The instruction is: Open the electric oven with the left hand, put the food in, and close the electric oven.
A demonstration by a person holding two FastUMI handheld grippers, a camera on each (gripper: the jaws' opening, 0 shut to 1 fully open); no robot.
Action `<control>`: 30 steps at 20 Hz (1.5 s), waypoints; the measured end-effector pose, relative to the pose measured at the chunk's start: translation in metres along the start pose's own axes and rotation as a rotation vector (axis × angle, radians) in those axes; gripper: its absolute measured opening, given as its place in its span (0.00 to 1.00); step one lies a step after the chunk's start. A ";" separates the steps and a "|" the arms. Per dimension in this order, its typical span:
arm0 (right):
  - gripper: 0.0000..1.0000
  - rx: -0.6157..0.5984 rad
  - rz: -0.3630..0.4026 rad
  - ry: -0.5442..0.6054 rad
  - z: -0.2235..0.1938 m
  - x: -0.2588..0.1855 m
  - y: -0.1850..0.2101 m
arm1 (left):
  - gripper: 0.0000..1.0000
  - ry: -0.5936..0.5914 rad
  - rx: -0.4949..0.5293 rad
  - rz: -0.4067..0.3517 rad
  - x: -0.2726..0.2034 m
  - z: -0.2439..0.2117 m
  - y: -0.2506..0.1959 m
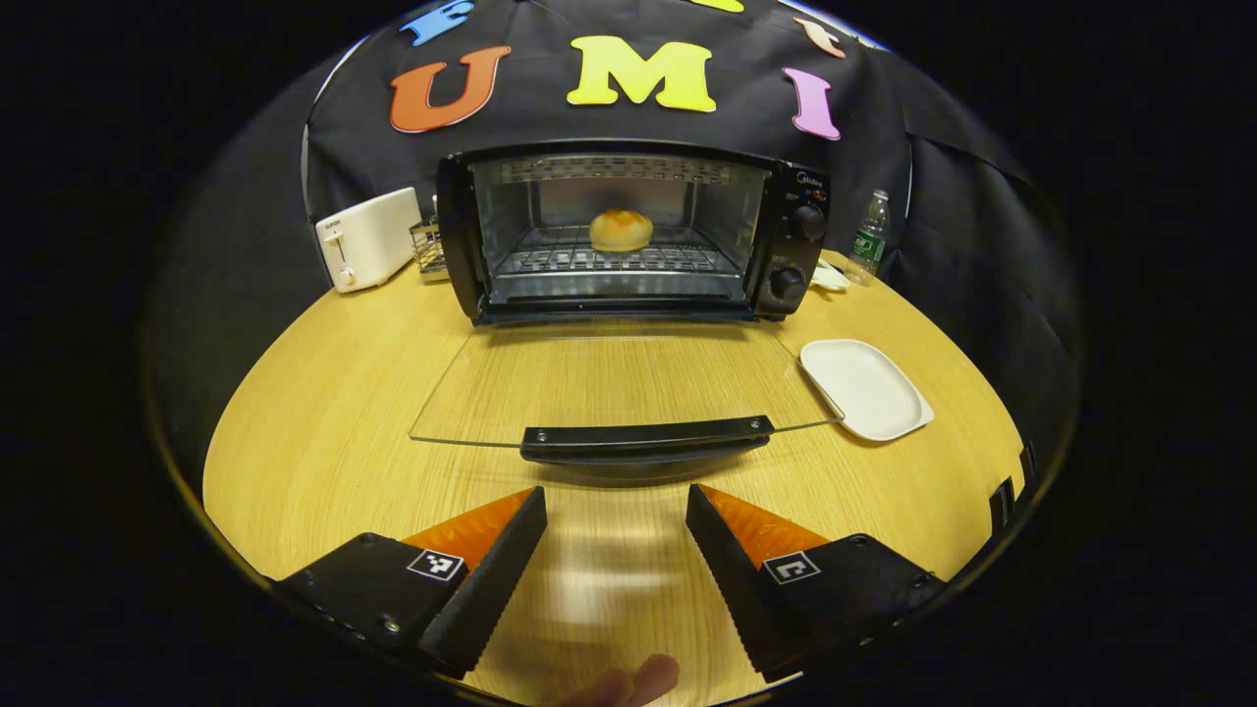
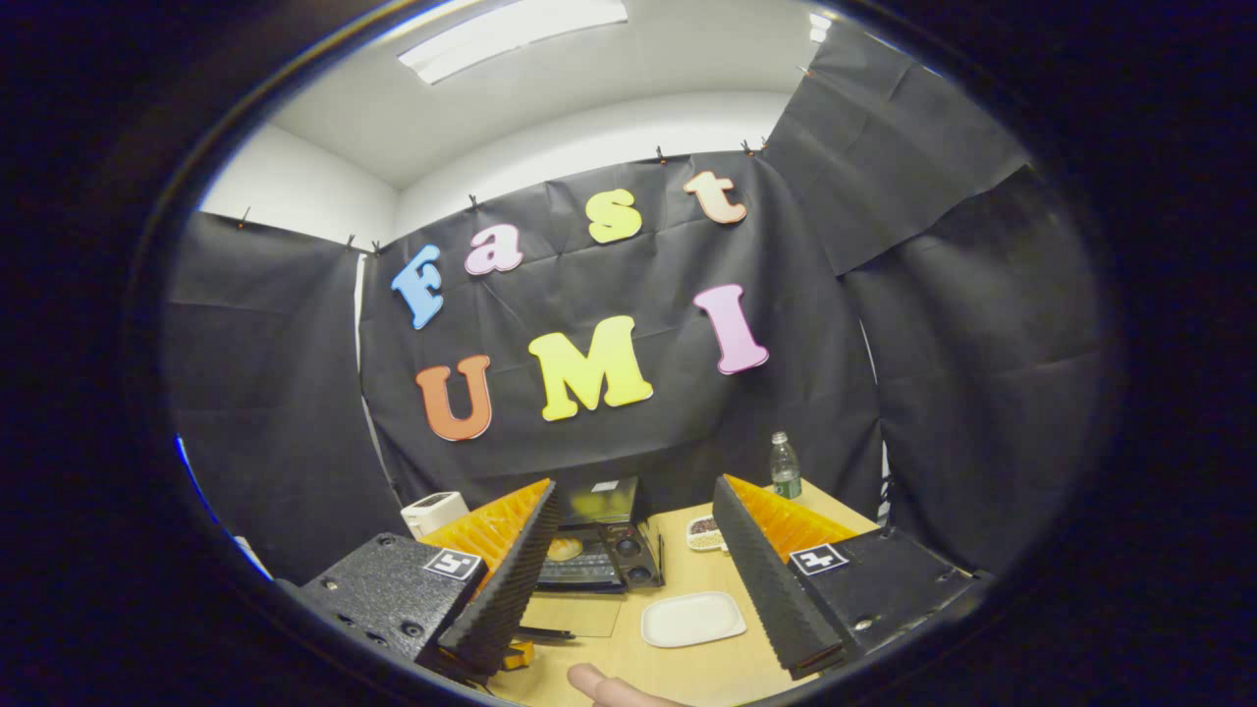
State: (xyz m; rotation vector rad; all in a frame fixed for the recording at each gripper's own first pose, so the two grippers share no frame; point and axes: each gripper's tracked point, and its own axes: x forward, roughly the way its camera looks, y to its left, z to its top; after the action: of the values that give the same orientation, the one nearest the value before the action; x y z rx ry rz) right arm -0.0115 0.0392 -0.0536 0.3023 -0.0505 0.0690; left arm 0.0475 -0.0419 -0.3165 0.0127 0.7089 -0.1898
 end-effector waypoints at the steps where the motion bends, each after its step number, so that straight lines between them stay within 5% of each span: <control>1: 0.94 -0.013 -0.002 -0.002 0.002 0.003 -0.002 | 0.95 0.012 0.004 0.001 0.003 -0.001 -0.002; 5: 0.94 -0.031 0.004 -0.019 0.005 -0.006 -0.002 | 1.00 0.042 -0.010 0.017 0.016 0.004 -0.006; 6: 0.94 -0.035 0.006 -0.015 0.004 -0.007 -0.002 | 0.83 0.072 -0.017 0.001 0.018 0.000 -0.010; 7: 0.94 -0.039 0.007 -0.013 0.004 -0.009 -0.003 | 0.84 0.087 -0.022 0.006 0.020 0.000 -0.010; 8: 0.94 -0.040 0.010 -0.014 0.004 -0.010 -0.003 | 0.97 0.097 -0.019 0.010 0.019 -0.001 -0.009; 30: 0.94 -0.015 0.020 -0.016 0.002 -0.020 -0.005 | 0.98 -0.050 -0.015 0.004 -0.018 0.077 -0.011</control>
State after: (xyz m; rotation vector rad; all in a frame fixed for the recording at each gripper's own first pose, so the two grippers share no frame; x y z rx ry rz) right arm -0.0313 0.0328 -0.0540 0.2869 -0.0696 0.0862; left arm 0.0815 -0.0553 -0.2457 -0.0048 0.6608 -0.1804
